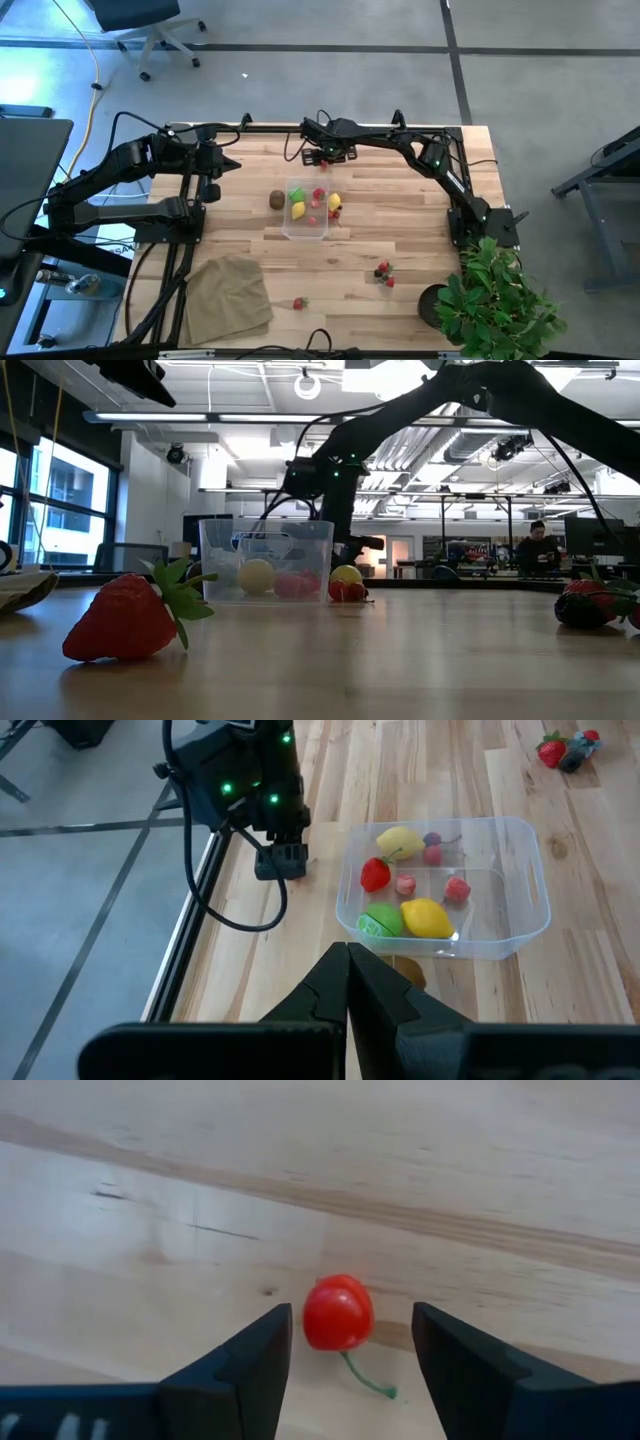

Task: Pick and placing Produce into tupperware
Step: Put the cherry into the transparent bin

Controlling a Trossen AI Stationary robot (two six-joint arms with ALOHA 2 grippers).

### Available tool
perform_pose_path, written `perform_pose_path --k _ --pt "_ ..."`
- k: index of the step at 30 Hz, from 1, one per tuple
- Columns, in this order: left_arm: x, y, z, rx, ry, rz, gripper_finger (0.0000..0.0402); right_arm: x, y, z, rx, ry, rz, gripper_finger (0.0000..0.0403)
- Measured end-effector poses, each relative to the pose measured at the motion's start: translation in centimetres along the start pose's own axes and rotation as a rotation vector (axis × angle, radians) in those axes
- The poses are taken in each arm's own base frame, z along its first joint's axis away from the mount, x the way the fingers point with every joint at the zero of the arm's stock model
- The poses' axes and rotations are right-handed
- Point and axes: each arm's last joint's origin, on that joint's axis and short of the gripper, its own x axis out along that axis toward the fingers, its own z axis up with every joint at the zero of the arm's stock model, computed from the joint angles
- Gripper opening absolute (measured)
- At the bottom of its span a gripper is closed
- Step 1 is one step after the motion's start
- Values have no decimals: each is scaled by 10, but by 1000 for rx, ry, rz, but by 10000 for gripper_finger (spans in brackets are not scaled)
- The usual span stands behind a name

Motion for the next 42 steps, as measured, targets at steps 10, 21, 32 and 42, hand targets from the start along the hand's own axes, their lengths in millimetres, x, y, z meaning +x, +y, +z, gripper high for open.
perform_pose_path --k 10,21,32,42 --pt "0 0 0 0 0 0 1 0 -2 1 4 7 -1 149" --pt "0 0 0 0 0 0 1 0 -11 8 -24 72 8 142" --pt "0 0 0 0 0 0 1 0 -16 18 -30 97 65 142" --pt "0 0 0 0 0 -1 1 0 -23 26 -33 124 97 142"
